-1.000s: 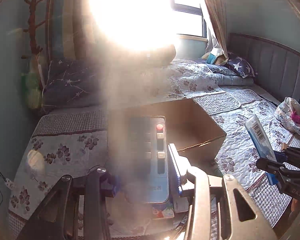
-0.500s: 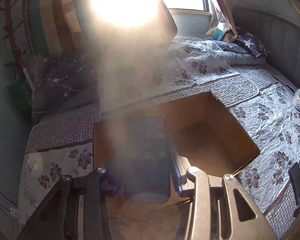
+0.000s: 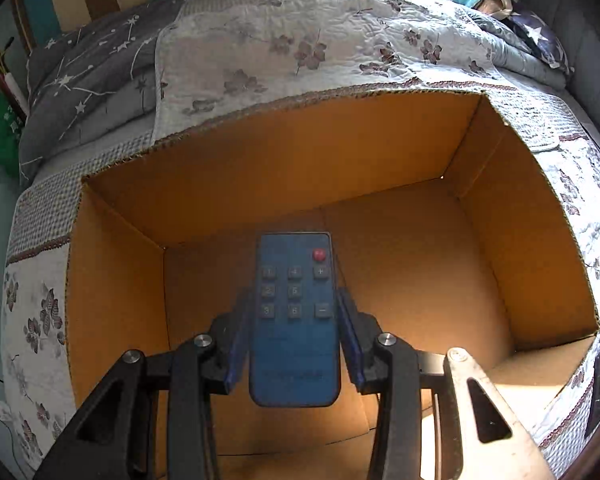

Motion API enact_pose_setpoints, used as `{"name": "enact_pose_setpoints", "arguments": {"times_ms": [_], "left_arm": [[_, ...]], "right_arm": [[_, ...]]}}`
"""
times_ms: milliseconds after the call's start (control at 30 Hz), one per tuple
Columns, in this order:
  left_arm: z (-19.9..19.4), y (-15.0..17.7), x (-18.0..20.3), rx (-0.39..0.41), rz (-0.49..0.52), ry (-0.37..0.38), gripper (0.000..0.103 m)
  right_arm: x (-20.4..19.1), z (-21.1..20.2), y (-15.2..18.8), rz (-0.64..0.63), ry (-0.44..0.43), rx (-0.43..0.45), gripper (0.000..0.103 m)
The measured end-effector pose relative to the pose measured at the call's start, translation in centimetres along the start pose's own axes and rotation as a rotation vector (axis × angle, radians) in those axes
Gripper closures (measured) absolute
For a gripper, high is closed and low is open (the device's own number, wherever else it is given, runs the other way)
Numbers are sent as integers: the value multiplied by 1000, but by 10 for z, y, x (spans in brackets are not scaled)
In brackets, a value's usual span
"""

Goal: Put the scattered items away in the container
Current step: 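Lower the remote into the box and open the left gripper while the right holds the tube, then lower the tube into the box and open the right gripper while the left withdraws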

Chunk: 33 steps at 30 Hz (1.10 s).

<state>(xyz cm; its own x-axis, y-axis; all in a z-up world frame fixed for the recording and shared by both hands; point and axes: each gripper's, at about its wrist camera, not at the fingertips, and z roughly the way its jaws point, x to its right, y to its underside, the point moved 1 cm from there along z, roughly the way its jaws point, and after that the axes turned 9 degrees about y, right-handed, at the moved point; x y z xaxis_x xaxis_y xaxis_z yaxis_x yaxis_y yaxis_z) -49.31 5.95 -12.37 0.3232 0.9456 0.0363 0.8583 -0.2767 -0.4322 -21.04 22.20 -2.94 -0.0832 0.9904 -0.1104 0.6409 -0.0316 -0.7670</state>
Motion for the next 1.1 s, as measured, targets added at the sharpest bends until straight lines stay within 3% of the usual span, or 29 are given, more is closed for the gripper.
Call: {"name": "enact_pose_setpoints", "arguments": {"times_ms": [233, 467, 567, 667, 767, 933, 1100], "left_arm": [[22, 0, -10, -86, -67, 10, 0], [4, 0, -14, -26, -110, 14, 0], [-20, 4, -10, 61, -100, -1, 0], [-64, 17, -5, 206, -91, 7, 0], [-115, 43, 2, 355, -60, -38, 0], [-188, 119, 0, 534, -97, -73, 0], [-218, 198, -1, 588, -150, -100, 0]], "right_arm": [[0, 5, 0, 0, -2, -5, 77], [0, 6, -1, -1, -2, -4, 77], [0, 3, -3, -3, 1, 1, 77], [1, 1, -8, -2, 1, 4, 77], [0, -1, -16, -6, -1, 12, 77], [-7, 0, -38, -13, -11, 16, 77], [-14, 6, -63, -33, -12, 31, 77]]}}
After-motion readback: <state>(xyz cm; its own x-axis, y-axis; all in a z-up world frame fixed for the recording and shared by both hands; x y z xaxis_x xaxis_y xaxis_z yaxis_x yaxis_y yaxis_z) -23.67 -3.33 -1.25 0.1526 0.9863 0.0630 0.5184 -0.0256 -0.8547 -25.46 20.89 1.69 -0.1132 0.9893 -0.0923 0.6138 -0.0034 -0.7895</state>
